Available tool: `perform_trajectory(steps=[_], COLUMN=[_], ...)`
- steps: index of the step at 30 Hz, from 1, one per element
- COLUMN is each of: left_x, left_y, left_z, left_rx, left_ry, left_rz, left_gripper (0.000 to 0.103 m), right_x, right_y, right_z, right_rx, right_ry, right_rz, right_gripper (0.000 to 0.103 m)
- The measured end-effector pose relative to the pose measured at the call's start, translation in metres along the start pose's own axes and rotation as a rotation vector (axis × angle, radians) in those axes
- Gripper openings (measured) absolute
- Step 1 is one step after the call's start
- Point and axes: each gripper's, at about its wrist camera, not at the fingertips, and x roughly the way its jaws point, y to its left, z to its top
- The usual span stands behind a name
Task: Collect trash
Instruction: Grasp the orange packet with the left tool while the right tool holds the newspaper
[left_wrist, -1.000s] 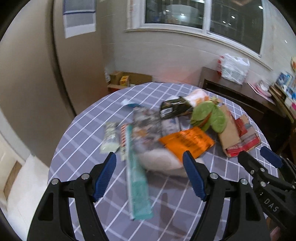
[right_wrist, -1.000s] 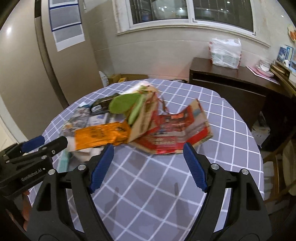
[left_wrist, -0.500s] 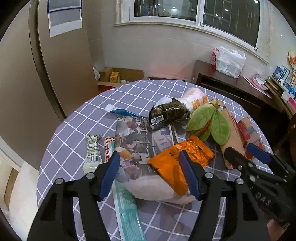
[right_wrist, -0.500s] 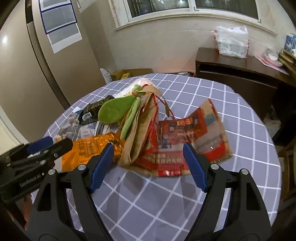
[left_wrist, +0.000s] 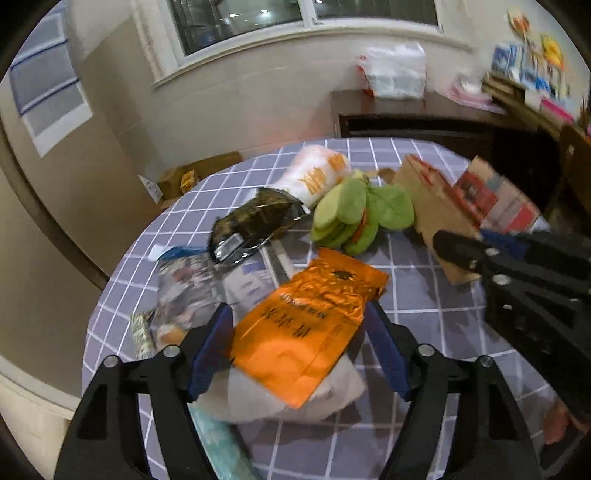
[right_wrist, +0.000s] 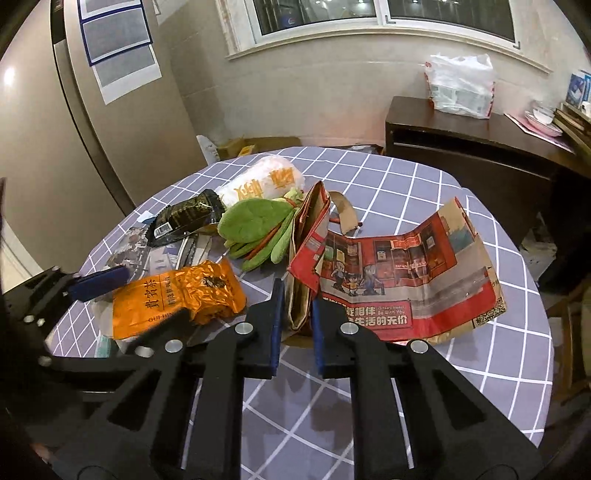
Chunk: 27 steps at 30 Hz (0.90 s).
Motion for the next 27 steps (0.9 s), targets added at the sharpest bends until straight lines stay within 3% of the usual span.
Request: perform_trajectory(steps=[7,14,15,16,18,19,21,27], left_x=[0.02,0.024,0.024,0.023,0.022,0.022,0.022,0.013], left_y=[0.003,-0.01,-0.008,-0.006,0.001,0.005,0.009,0.01], left_z=[0.009,0.003,0.004,0.005,0.006,0.007,0.009,0.002], left_rx=[-0.015,0.045,0.032,0.018,-0.022,-0.049,-0.089,-0.117], left_ry=[0.031,0.021,0.02,0.015,0.017,0.026,0.029,0.001], left_rz=[0.006,0.069,0.068,0.077,0.052,0.009,-0.037,-0.07], left_gripper=[0.073,0.073,0.068,0.044,0.011,0.003,0.001,0.001], right_x=[0.004,0.007,0.007,0.006,0.004,0.003,0.001,-0.007], right_y=[0.003,0.006,0.006,0.007,0.008,0.009,0.01,0.013], right_z=[-0.001,-0.001,-0.001,-0.002,-0.004,-0.004,-0.003,-0.004], right_rx=[-0.016,-0.024,-0.023,-0.022,-0.023,-0.022,-0.023,-0.026], right_ry=[0.014,0.018,0.018,0.018,0.013,0.011,0.006,-0.002], right_rz=[0.012,0.021,0.021,0.021,0.02,0.022,0.026,0.033], right_gripper=[0.014,0.014,0.014,0.014,0.014,0.014,0.014,0.014])
